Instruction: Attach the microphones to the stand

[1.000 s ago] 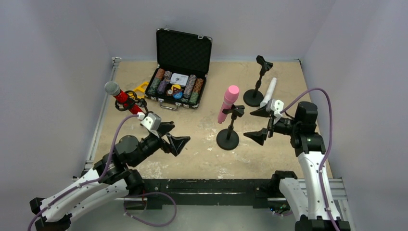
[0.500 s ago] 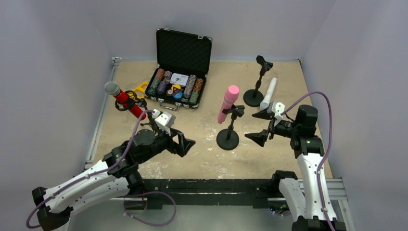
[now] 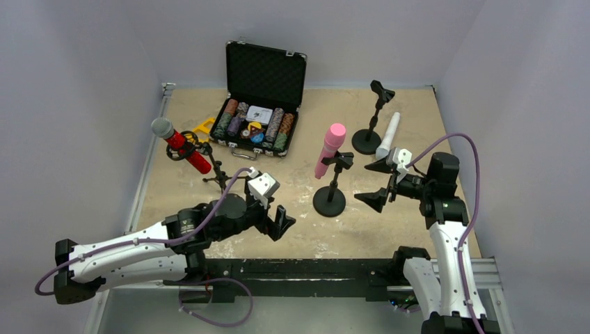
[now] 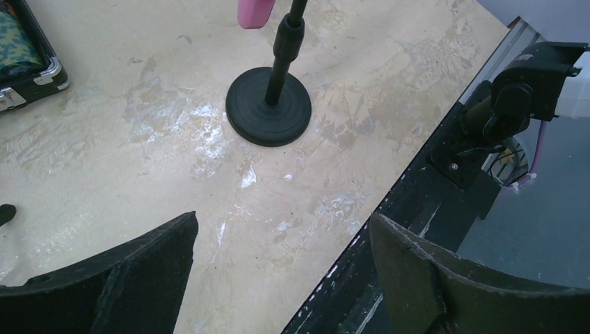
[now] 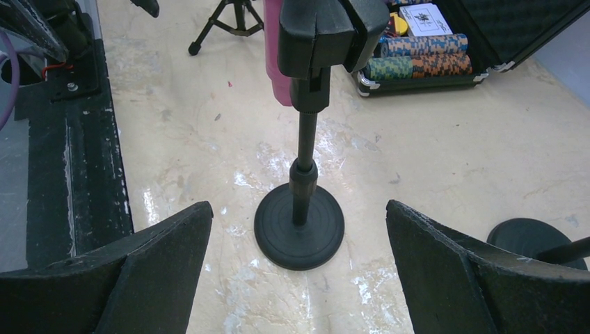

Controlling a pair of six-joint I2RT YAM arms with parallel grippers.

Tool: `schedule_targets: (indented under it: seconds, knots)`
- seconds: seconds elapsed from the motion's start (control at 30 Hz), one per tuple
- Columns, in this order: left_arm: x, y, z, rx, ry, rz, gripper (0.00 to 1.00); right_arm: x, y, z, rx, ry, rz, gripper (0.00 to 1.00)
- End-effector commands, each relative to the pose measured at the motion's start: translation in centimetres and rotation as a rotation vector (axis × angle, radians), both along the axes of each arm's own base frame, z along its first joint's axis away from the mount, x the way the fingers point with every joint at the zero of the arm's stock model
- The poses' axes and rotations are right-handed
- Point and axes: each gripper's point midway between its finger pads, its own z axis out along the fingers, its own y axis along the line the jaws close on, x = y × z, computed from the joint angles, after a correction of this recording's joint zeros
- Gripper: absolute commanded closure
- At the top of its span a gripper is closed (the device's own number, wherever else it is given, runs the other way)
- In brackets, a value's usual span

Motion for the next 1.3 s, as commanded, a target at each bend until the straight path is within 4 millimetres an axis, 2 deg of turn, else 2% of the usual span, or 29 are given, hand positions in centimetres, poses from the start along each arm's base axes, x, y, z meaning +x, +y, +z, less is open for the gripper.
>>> schedule_targets:
  seconds: [0.0,0.9,1.27]
  knots:
    - [0.3,-0.6,1.8,-0.059,-0.049,0.021,0.04,0.0,0.1,0.3,0.007,-0.033,0.023,0.01]
    - [-0.8,-5.5,-0.7,-0.077,-0.061,-0.046,0.05,0.1,0.0,-0.1,0.001,-0.034,0.023,0.01]
    - [-1.2,-8.0,-1.0,-0.095,-0.097,-0.086,0.05,0.1,0.0,-0.1,-0.001,-0.036,0.022,0.01]
